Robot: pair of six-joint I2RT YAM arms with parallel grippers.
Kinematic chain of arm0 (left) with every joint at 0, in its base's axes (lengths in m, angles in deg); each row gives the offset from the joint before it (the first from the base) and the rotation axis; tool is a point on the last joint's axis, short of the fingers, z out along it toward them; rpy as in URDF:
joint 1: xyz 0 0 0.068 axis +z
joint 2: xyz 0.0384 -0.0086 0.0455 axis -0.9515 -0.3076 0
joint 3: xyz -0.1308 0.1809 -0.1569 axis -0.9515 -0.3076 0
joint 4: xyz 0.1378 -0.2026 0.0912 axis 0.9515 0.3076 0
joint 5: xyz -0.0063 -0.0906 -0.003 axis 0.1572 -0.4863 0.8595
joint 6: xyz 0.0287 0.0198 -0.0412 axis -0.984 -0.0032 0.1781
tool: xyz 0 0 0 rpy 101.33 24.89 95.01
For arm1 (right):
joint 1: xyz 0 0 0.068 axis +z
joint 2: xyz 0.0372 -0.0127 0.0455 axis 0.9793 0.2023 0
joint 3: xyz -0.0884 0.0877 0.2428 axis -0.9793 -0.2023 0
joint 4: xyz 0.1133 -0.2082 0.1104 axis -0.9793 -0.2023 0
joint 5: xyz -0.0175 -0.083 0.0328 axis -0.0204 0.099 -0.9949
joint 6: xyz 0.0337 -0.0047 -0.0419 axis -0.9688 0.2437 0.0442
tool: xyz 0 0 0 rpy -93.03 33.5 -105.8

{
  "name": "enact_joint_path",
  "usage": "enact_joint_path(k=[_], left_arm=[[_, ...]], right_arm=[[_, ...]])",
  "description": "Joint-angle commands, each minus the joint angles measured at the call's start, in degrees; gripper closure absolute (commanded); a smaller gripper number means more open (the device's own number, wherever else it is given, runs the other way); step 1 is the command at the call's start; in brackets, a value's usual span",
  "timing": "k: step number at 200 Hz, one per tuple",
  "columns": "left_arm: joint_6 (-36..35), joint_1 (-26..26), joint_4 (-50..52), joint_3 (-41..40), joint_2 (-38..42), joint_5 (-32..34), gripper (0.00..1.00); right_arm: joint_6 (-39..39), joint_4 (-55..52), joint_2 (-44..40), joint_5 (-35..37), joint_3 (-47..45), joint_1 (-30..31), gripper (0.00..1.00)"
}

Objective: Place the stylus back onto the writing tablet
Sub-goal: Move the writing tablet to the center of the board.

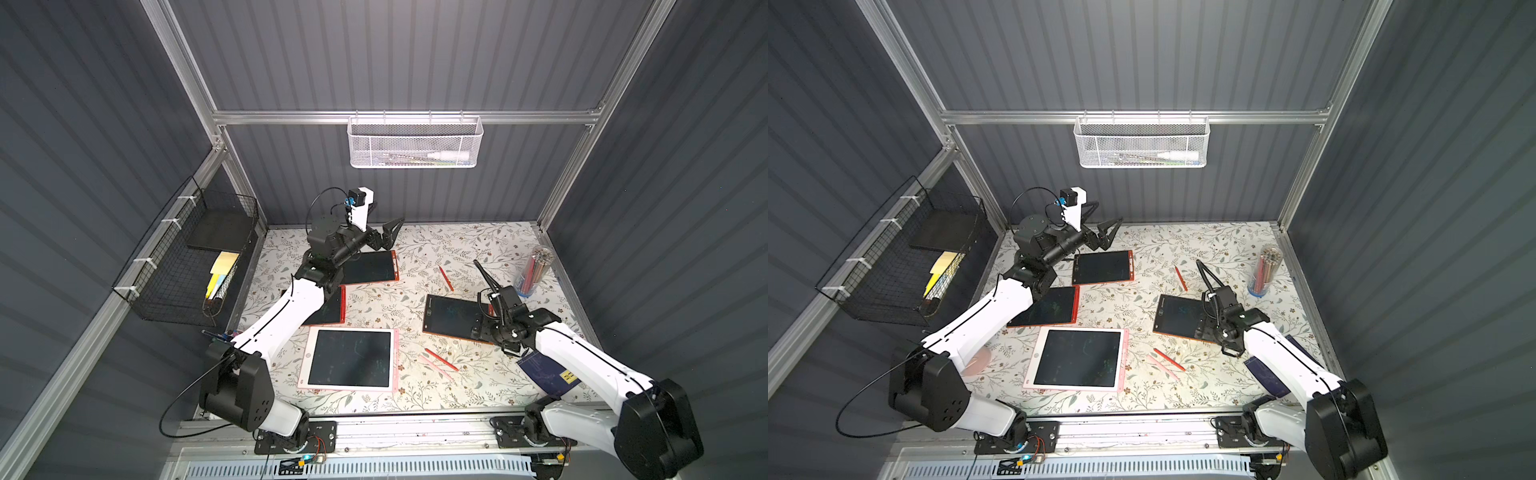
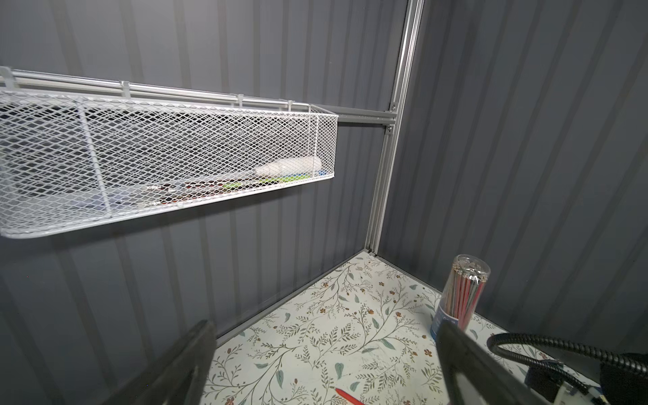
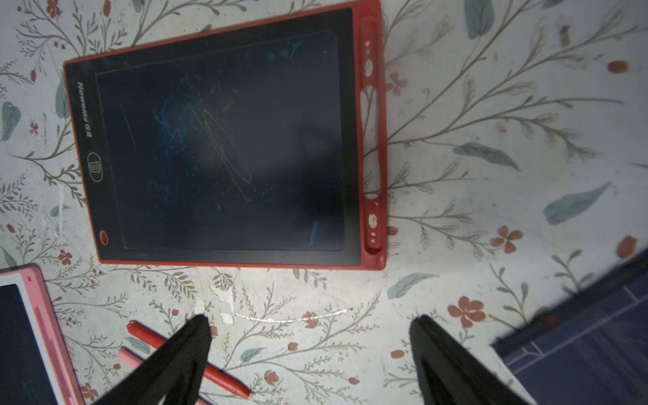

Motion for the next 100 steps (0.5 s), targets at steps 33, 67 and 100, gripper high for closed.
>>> enact_joint_path(k=[33, 67, 100], left_arm=[[-0.5, 0.1, -0.3, -0.9, 2.5, 1.7, 0.01], [-0.5, 0.1, 0.0, -0.7, 1.9, 1.8, 0.01], [-0.6, 0.1, 0.3, -0.7, 1.9, 2.3, 0.01]], right_arm=[[0.0, 3.9, 9.5, 0.3, 2.4, -1.5, 0.09], [-0.4, 5.1, 13.1, 0.3, 3.7, -2.1, 0.09], [-0.1, 5.0, 13.0, 0.1, 4.5, -2.1, 0.11]])
